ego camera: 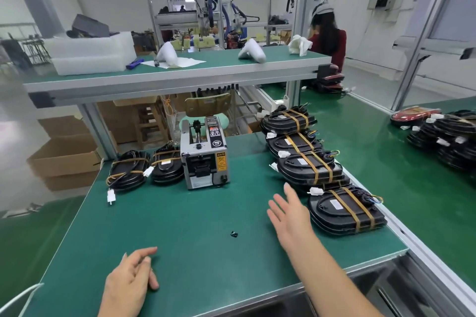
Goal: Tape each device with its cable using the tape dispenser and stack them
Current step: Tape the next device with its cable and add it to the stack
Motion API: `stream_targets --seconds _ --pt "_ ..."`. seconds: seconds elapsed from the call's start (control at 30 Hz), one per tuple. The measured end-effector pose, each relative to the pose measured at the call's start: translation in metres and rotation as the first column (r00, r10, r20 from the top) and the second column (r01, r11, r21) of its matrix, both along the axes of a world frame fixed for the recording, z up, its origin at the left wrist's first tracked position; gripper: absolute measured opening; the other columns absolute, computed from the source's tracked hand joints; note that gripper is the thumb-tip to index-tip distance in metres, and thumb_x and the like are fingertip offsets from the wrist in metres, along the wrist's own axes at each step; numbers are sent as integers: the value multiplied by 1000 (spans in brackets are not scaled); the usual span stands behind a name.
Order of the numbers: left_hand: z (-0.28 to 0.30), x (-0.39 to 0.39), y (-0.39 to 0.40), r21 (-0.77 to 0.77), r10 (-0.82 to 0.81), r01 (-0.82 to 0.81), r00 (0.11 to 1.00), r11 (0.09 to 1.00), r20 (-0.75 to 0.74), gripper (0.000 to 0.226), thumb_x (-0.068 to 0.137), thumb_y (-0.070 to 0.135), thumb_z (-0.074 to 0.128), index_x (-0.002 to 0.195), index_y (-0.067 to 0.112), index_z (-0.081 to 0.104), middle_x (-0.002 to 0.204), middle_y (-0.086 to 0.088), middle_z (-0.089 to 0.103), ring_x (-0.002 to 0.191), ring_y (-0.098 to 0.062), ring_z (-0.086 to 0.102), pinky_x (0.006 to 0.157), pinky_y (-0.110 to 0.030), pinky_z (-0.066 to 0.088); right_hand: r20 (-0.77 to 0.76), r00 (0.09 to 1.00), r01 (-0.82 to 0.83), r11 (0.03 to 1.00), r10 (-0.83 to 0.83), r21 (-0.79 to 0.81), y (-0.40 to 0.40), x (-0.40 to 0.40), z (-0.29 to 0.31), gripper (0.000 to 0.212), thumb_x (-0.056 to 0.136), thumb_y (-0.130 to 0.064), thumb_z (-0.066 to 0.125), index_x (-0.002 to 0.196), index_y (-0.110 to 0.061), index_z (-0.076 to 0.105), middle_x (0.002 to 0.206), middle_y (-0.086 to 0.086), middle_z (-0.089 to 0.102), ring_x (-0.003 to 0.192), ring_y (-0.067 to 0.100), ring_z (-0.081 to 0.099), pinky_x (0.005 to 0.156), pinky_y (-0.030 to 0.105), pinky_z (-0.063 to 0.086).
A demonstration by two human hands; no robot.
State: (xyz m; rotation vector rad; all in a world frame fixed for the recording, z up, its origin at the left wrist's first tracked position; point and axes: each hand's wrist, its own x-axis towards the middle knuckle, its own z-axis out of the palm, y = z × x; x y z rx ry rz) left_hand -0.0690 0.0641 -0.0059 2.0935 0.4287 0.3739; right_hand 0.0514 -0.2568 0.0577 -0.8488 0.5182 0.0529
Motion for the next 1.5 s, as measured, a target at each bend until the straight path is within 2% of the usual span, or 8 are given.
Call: stream_targets --seconds 0.13,0.53,0.7,0.8,0.97,1.23,1.33,1.5 --pt "-3 0 2 -10 -3 3 1000 1000 8 39 104 -9 55 105 24 75 57 -10 70 62 -9 67 134 -47 21 -76 997 21 986 -8 168 -16 45 17 83 99 -50 66 162 -12 28 160 16 43 143 32 48 119 49 40" --pt "-5 1 4 60 -43 43 999 997 10 38 106 -5 54 106 28 73 62 -7 74 71 -7 70 133 -45 21 -112 991 94 976 -73 196 -29 82 12 54 99 -43 68 146 -22 52 152 5 55 117 22 69 91 38 53" --pt "-8 1 6 40 -59 58 998 998 25 37 107 -3 54 107 28 73 63 -6 74 75 -7 71 132 -42 24 -39 997 59 998 -60 -9 -18 52 14 67 98 -34 72 153 -11 41 150 6 54 105 23 74 96 38 58" --pt "-7 -1 8 -52 -70 72 997 996 41 30 107 0 59 109 26 74 64 -5 76 87 -17 74 117 -36 41 138 985 -59 960 100 -274 -8 25 16 42 99 -34 70 135 -15 59 128 3 72 101 22 76 86 36 60" --pt "3 -4 6 -229 -20 55 988 972 155 17 111 27 59 115 22 74 85 0 84 93 -9 77 91 -12 51 314 801 -169 696 509 -697 -1 2 34 19 96 -35 74 114 -32 71 113 -5 76 103 14 75 79 33 64" --pt "8 -9 16 -469 67 62 965 881 253 86 82 94 55 151 44 51 148 12 66 149 -4 48 127 -39 30 -82 404 -11 -85 911 -996 52 11 63 33 90 -42 75 119 -37 60 109 -15 70 101 10 64 93 34 53" --pt "10 -13 11 -334 -10 87 974 939 226 77 87 91 53 156 57 41 158 24 53 151 4 40 120 -23 30 -187 331 67 -221 925 -973 75 12 62 25 91 -38 74 109 -34 57 100 -16 65 95 11 61 89 38 53" --pt "5 -13 8 -156 -131 159 976 975 175 82 85 67 68 156 35 44 158 14 51 150 -4 45 127 -34 33 -279 259 63 -304 925 -951 91 21 57 24 91 -37 75 107 -31 59 99 -14 65 93 10 61 87 37 53"
